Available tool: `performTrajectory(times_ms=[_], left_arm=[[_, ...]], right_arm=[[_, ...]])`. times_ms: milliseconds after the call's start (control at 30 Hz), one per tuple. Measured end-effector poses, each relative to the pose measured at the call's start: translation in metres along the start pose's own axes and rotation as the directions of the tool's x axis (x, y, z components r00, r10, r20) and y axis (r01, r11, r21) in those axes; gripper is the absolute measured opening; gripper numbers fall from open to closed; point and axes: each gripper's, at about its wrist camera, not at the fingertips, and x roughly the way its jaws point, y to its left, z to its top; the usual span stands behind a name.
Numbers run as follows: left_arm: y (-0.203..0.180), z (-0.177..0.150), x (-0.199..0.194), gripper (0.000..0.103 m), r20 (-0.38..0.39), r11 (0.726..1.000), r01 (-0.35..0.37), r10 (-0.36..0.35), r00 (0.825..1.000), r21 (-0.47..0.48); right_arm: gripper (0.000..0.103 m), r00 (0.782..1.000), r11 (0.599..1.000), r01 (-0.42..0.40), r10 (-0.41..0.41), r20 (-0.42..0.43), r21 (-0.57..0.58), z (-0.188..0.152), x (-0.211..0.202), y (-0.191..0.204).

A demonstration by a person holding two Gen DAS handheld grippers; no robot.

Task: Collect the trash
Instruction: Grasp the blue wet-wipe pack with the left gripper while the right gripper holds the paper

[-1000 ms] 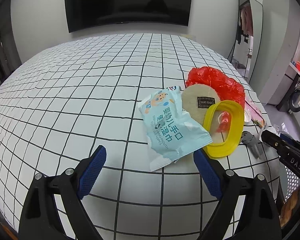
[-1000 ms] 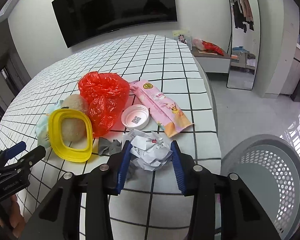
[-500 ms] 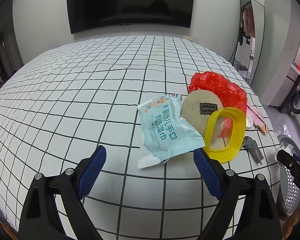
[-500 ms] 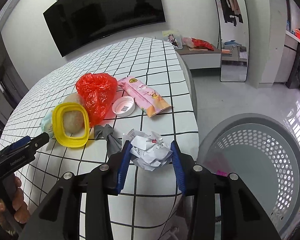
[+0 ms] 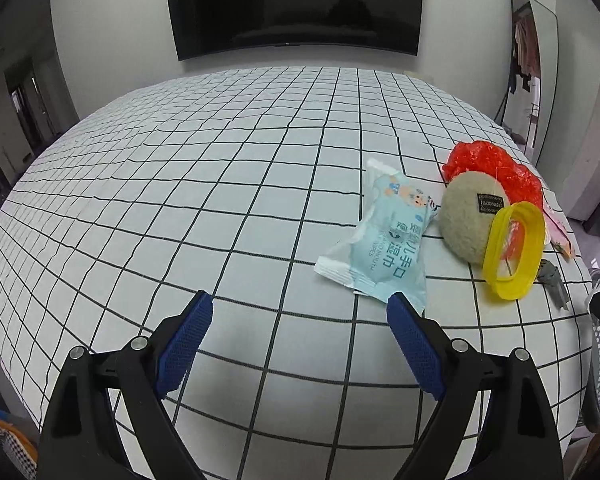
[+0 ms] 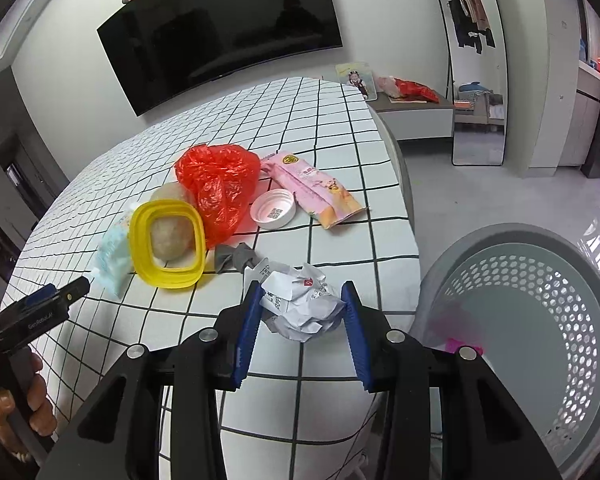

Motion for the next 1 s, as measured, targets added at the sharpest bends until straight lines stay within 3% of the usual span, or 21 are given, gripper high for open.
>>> performTrajectory(times_ms=[367,900,1000], left_arm=[[-0.023,0.003,0.000,0.087,-0.007,0.995,0.081,-0.081,0.997,0.053],[-0.044,0.036,0.041,0.087,-0.075,0.987,0.118,-0.110,0.991,0.112],[-0.044,0.039,0.046,0.077,-0.089,0.985,0.133,-0.124,0.988,0.110]], right_arm=[[0.039,1.000,1.000,0.000,-0.001,0.018,0.010,-0.009,-0.016,-0.001],[0.039,1.000,0.997,-0.001,0.000,0.014,0.077,-0.004,-0.010,-0.026],[0.039,1.000,0.997,-0.001,0.000,0.010,0.082,-0.004,-0.007,-0.028]])
